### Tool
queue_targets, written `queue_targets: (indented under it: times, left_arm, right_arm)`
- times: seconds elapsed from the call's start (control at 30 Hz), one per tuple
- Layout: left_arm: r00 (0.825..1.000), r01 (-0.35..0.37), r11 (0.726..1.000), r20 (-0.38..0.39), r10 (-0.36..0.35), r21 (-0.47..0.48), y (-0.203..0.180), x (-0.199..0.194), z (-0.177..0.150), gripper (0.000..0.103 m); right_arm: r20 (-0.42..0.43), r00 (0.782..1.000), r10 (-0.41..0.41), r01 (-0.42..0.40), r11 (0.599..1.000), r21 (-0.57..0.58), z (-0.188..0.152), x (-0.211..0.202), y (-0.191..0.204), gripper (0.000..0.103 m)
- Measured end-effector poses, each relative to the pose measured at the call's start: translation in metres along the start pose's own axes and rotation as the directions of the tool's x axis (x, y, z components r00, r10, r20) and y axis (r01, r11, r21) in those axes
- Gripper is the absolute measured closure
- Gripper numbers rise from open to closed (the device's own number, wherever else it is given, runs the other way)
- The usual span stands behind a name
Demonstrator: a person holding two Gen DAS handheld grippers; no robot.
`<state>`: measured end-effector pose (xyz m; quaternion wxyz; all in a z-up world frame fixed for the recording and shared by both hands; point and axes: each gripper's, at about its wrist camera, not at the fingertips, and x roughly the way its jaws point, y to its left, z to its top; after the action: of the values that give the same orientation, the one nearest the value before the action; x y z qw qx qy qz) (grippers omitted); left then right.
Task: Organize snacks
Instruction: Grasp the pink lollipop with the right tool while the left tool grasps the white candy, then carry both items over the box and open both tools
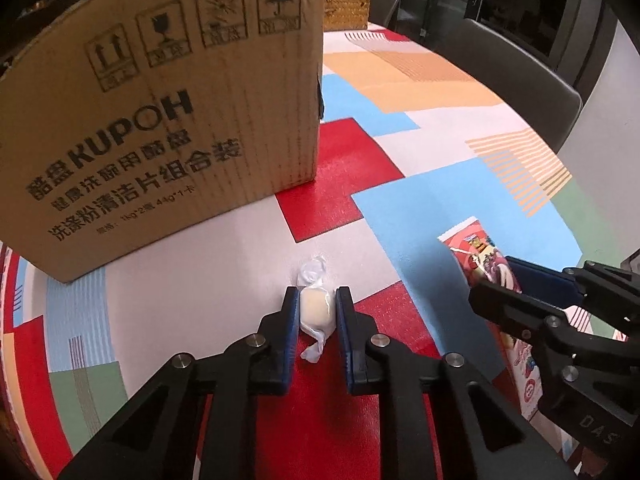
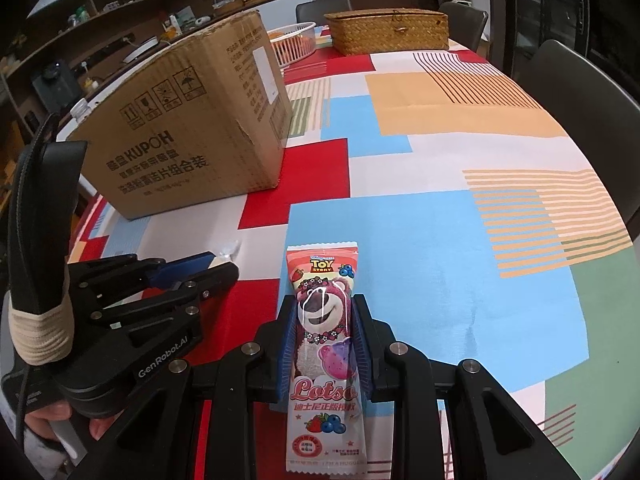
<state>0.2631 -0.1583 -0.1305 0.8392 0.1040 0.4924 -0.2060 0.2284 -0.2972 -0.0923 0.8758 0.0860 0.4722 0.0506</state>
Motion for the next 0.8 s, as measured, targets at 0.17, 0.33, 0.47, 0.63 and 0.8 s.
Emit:
queue_targets:
  times: [0.17,0.33,0.47,0.63,0.8]
  left_arm:
    - [0.999,0.019,1.000,0.033,-0.019,-0.019,0.005,-0.018,0.000,0.084]
    - [0.997,0.034,0.999,0.069,-0.032,-0.035,0.013,-0.038,-0.002,0.084]
    - [0.994,0.035,0.998,0.107,-0.030,-0.045,0.021,-0.056,-0.003,0.084]
    - [0.988,0.027,0.997,0.151,-0.016,-0.071,0.037,-0.078,-0.003,0.084]
    - [0.979,0.016,0.995,0.205,0.004,-0.095,0.054,-0.104,0.001,0.084]
  right_arm:
    - [0.007,1.000,0.008,-0.008,1.000,-0.005,0.002,-0.005,0.004,0.075]
    - [0.025,1.000,0.018,-0.018,1.000,-0.016,0.007,-0.014,0.012,0.075]
    - [0.039,0.999,0.028,-0.026,0.999,-0.037,0.012,-0.023,0.024,0.075]
    - [0.059,0.997,0.039,-0.035,0.997,-0.069,0.020,-0.032,0.041,0.075]
    - [0.092,0.994,0.057,-0.049,0.994,-0.094,0.035,-0.042,0.058,0.075]
